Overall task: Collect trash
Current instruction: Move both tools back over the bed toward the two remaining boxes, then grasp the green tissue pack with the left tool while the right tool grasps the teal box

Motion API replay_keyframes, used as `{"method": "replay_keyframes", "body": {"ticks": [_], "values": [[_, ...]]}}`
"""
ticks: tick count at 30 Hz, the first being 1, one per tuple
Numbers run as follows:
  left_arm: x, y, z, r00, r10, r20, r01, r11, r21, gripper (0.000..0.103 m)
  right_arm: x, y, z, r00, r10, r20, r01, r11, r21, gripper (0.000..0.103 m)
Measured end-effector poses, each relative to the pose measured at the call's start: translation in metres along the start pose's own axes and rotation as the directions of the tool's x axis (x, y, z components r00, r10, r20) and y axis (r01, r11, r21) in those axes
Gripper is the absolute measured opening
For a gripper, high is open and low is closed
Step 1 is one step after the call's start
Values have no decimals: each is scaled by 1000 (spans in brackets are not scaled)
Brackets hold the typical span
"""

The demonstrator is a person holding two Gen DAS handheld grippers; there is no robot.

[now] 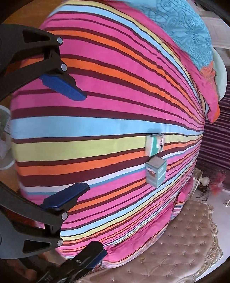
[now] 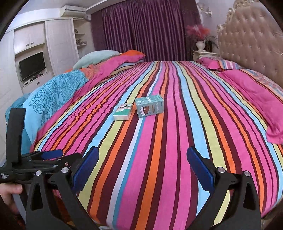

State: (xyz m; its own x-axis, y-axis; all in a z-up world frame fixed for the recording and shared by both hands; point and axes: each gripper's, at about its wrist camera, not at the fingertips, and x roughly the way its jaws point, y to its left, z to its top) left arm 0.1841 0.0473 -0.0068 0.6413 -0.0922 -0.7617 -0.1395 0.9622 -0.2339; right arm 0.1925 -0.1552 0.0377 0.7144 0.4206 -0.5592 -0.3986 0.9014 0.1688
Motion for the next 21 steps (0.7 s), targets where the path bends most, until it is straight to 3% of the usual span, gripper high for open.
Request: {"method": "replay_keyframes", "body": {"ticks": [3,11,21], "values": [[13,-1,16,1000,27,14,-27,999,-16,91,13,-1,8,1000,-1,-7,1,1000,-31,95],[56,-7,55,1000,6,-3,-6,1000,9,91,47,-11,28,1000,10,-20,-11,998,-66,95],[99,3,90,999,-27,-20,26,999,-39,91,96,-22,51,997,18,-70,-24,996,-89,95]]}}
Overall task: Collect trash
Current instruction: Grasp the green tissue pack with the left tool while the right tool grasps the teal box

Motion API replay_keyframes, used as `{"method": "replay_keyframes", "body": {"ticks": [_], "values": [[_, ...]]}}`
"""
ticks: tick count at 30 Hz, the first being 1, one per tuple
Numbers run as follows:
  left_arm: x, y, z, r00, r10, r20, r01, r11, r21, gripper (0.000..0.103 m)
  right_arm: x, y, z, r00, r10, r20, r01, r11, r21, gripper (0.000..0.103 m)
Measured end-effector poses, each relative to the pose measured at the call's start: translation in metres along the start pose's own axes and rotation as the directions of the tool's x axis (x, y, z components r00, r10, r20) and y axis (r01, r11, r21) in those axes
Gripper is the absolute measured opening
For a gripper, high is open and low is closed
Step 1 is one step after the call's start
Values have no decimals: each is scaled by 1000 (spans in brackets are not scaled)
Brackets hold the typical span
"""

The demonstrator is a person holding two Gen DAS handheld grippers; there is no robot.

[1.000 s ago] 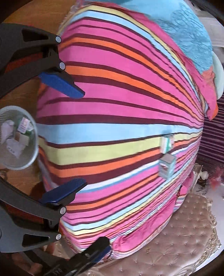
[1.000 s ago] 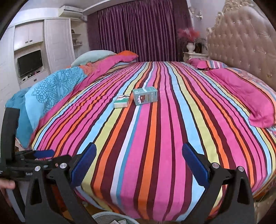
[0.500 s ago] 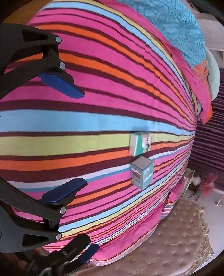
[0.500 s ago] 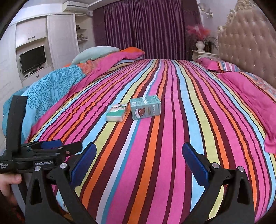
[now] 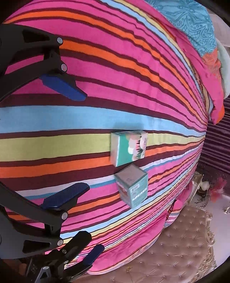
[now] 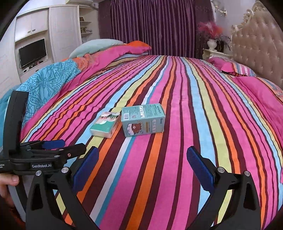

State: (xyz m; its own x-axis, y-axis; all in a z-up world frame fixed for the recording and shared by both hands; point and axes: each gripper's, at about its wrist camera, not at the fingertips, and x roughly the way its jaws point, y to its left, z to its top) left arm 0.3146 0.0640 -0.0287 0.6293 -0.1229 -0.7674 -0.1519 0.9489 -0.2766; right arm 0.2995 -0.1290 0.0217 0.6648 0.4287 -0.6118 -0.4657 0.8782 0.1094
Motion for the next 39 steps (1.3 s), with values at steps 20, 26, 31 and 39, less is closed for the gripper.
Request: {"method": "replay_keyframes", "body": {"ticks": [20,26,31,39], "values": [[66,-1,56,999,6,-53,-8,999,-36,91,71,-5,22,996,58,-65,-66,989,-128,95],[75,-6,65,996,64,-56,-63,998,12,91,86,-2,27,996,47,-81,-60,984,-165,95],[79,-5,70,992,114,-46,-113,993,16,91,101,-4,33,993,42,-110,-62,982,-180,95],[88,-6,77,985,155,-71,-151,987,60,79,122,-3,37,982,45,-183,-82,976,-202,95]]}}
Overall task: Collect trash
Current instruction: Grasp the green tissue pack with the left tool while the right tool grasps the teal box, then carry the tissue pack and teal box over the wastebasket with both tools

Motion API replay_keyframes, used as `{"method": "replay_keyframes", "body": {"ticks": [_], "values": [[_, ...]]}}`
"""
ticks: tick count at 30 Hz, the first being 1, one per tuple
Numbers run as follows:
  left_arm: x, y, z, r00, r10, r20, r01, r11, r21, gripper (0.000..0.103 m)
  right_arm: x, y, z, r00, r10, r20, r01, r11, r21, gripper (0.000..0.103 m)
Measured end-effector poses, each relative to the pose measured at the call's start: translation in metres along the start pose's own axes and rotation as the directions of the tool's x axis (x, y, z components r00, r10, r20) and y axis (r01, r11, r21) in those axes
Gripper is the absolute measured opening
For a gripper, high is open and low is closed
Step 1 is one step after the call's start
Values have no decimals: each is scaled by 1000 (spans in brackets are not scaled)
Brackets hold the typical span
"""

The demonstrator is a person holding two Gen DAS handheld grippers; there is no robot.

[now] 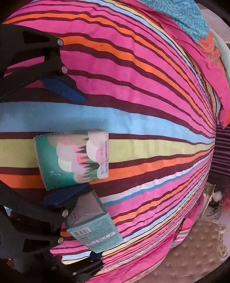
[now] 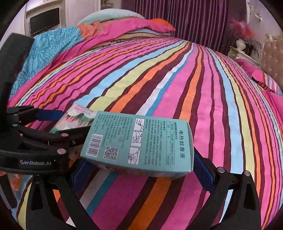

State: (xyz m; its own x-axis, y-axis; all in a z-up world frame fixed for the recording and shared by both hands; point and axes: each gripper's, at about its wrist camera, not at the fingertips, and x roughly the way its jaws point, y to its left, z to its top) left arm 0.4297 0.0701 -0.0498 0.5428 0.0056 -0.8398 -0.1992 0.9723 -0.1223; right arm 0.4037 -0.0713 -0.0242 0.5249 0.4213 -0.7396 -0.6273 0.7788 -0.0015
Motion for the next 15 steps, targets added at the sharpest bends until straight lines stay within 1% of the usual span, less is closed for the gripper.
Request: {"method": "replay_keyframes", "body": {"ticks": [1,2,3,4,6,9,10,11,15], "values": [[0,0,1,1000,9,2,-9,1000,13,76,1,1,1,1000,-6,0,6,1000,-7,95],[0,0,1,1000,17,1,-17,1000,18,68,0,1,1,1000,-13,4,13,1000,-11,95],[0,1,2,999,40,0,-40,999,35,57,-2,0,2,1000,-24,13,24,1000,-7,95],[1,1,3,999,52,2,-52,998,43,53,-3,-1,3,999,-38,23,38,999,2,95],[0,5,5,999,37,1,-37,998,45,51,-4,-9,4,998,-58,25,56,997,44,95],[-2,11,4,1000,11,2,-12,999,36,50,-1,-17,4,1000,-23,5,23,994,107,93],[-3,11,3,1000,7,6,-7,999,34,50,-1,-18,3,1000,-12,2,11,993,120,88],[-3,12,2,1000,1,9,-2,1000,29,50,-1,-17,3,1000,3,-1,-3,992,126,86],[-8,15,-5,999,-23,24,23,1000,9,50,-4,-11,1,1000,-10,-16,13,989,144,85]]}}
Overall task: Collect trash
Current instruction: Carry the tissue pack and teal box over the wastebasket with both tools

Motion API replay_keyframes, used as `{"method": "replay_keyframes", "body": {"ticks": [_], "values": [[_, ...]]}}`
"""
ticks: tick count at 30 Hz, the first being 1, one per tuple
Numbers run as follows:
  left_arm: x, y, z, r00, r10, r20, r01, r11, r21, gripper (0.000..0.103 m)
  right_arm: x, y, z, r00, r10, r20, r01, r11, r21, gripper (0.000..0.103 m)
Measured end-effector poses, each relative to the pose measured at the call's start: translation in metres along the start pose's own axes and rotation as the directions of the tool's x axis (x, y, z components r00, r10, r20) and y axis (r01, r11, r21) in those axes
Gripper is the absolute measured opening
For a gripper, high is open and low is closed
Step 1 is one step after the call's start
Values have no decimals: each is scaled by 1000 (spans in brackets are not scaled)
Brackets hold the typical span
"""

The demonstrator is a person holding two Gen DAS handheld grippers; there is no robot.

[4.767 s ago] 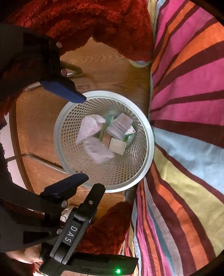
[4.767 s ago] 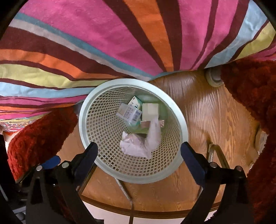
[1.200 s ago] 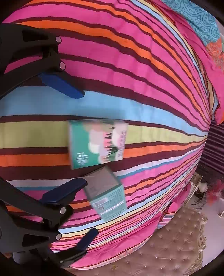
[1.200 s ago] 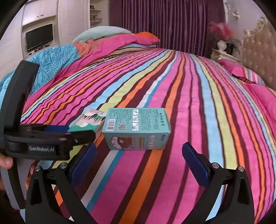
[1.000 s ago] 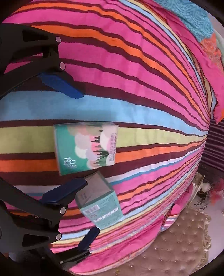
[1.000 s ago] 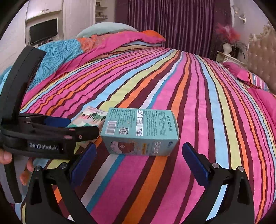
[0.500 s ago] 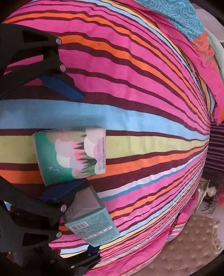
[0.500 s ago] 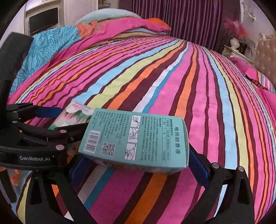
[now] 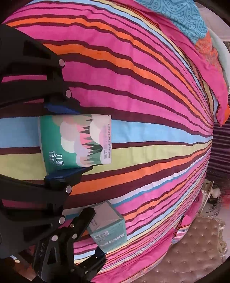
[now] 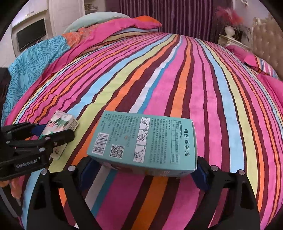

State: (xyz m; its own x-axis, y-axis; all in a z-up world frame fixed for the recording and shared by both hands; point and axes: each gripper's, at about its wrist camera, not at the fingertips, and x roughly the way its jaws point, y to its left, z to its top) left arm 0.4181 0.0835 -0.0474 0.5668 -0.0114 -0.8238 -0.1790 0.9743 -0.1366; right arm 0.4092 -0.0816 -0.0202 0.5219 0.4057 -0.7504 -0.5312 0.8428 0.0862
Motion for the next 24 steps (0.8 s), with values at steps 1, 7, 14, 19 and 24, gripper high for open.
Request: {"method": "replay_keyframes", "body": {"ticks": [1,7,14,19,24], "values": [[-2,2,-2,1000,-9,2,9,1000,3,50,-1,0,-1,1000,-1,-2,1,1000,13,85],[-11,5,-10,999,-33,-4,33,999,-1,50,-16,-3,-8,1000,13,3,-13,995,98,85],[-29,4,-27,999,-46,-9,46,999,-4,50,-37,-2,-24,999,-33,-6,34,990,137,85],[-48,-1,-44,999,-44,-5,44,999,15,50,-54,4,-41,999,-40,-10,41,986,161,85],[-66,-7,-61,999,-45,-2,45,998,44,50,-72,10,-59,999,-44,-10,46,980,192,85]]}}
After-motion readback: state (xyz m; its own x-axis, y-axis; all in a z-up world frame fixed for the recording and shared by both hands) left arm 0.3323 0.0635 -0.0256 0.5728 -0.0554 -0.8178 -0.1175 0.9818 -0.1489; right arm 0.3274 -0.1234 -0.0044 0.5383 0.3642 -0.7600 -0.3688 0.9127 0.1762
